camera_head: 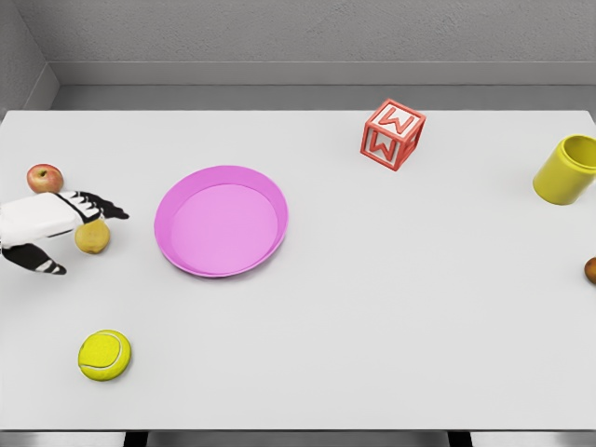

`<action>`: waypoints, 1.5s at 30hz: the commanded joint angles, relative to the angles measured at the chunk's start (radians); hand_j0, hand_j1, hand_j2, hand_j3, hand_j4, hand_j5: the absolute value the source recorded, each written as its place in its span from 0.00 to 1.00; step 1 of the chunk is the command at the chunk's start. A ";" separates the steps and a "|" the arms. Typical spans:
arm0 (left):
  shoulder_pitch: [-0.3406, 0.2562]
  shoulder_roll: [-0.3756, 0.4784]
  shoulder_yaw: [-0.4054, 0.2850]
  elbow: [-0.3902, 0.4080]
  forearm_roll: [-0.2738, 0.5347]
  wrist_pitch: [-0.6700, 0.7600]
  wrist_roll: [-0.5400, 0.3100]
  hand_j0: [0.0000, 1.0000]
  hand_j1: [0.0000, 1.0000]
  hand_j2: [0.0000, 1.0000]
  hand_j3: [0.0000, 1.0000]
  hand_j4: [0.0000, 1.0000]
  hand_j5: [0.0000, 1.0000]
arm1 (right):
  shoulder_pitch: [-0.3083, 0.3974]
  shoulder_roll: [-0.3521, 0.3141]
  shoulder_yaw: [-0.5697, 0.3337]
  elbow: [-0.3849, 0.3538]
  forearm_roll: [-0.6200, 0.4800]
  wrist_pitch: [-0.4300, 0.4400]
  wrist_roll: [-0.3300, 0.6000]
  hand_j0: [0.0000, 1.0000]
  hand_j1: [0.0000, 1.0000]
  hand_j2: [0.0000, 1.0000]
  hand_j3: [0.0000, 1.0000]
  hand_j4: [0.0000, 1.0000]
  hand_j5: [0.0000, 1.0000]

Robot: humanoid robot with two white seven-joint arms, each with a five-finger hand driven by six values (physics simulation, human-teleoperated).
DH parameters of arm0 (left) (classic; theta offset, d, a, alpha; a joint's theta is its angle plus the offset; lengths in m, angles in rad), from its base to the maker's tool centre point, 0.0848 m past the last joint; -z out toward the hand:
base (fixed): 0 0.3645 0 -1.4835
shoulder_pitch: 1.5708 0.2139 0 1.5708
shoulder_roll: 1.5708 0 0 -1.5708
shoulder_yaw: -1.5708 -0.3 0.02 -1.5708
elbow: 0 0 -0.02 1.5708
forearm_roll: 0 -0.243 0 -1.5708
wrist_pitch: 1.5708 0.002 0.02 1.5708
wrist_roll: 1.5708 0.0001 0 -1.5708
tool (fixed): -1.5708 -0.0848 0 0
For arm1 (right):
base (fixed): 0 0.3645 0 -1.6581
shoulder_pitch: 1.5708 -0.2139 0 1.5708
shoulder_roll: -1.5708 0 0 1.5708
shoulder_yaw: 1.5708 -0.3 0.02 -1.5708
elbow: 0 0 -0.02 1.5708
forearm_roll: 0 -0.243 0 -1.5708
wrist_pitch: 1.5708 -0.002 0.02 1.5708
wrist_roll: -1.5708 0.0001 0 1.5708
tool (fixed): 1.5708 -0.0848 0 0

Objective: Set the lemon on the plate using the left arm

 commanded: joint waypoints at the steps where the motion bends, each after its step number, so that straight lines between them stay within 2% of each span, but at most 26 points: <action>1: -0.003 -0.034 -0.011 0.013 -0.024 0.002 0.001 1.00 1.00 1.00 1.00 1.00 1.00 | 0.000 0.000 0.000 0.000 -0.001 0.000 0.000 1.00 1.00 1.00 1.00 1.00 1.00; 6: -0.058 -0.110 -0.010 0.063 -0.081 0.002 0.001 1.00 1.00 1.00 1.00 1.00 1.00 | 0.000 0.000 0.000 0.000 -0.001 0.000 0.000 1.00 1.00 1.00 1.00 1.00 1.00; 9: -0.058 -0.104 -0.008 0.074 -0.081 0.002 0.001 1.00 1.00 1.00 1.00 1.00 1.00 | 0.000 0.000 0.000 0.000 -0.001 0.000 0.000 1.00 1.00 1.00 1.00 1.00 1.00; 11: -0.060 -0.101 -0.007 0.115 -0.082 0.002 -0.001 1.00 1.00 1.00 1.00 1.00 1.00 | 0.000 0.000 0.000 0.000 -0.001 0.000 0.000 1.00 1.00 1.00 1.00 1.00 1.00; 19: -0.081 -0.112 -0.016 0.157 -0.162 0.002 -0.001 1.00 1.00 1.00 1.00 1.00 1.00 | 0.000 0.000 0.000 0.000 -0.001 0.000 0.000 1.00 1.00 1.00 1.00 1.00 1.00; 25: -0.100 -0.118 -0.037 0.154 -0.205 0.002 -0.001 1.00 1.00 1.00 1.00 1.00 1.00 | 0.000 0.000 0.000 0.000 -0.001 0.000 0.000 1.00 1.00 1.00 1.00 1.00 1.00; 26: -0.100 -0.118 -0.039 0.154 -0.217 0.002 0.001 0.95 0.95 0.95 0.95 0.95 0.95 | 0.000 0.000 0.000 0.000 -0.001 0.000 0.000 1.00 1.00 1.00 1.00 1.00 1.00; 27: -0.103 -0.119 -0.041 0.152 -0.222 0.002 0.001 0.95 0.95 0.95 0.95 0.95 0.95 | 0.000 0.000 0.000 0.000 -0.001 0.000 0.000 1.00 1.00 1.00 1.00 1.00 1.00; 29: -0.123 -0.138 -0.083 0.143 -0.222 0.002 0.001 0.95 0.95 0.95 0.95 0.95 0.95 | 0.000 0.000 0.000 0.000 -0.001 0.000 0.000 1.00 1.00 1.00 1.00 1.00 1.00; 35: -0.124 -0.147 -0.096 0.140 -0.222 0.002 0.001 0.95 0.95 0.95 0.95 0.95 0.95 | 0.000 0.000 0.000 0.000 -0.001 0.000 0.000 1.00 1.00 1.00 1.00 1.00 1.00; 37: -0.124 -0.146 -0.096 0.138 -0.231 0.002 0.001 0.87 0.87 0.87 0.87 0.87 0.87 | 0.000 0.000 0.000 0.000 -0.001 0.000 0.000 1.00 1.00 1.00 1.00 1.00 1.00; 44: -0.123 -0.139 -0.096 0.146 -0.239 0.002 -0.001 0.86 0.86 0.86 0.86 0.86 0.86 | 0.000 0.000 0.000 0.000 -0.001 0.000 0.000 1.00 1.00 1.00 1.00 1.00 1.00; 45: -0.123 -0.138 -0.097 0.145 -0.237 0.002 0.001 0.83 0.83 0.83 0.83 0.83 0.83 | 0.000 0.000 0.000 0.000 -0.001 0.000 0.000 1.00 1.00 1.00 1.00 1.00 1.00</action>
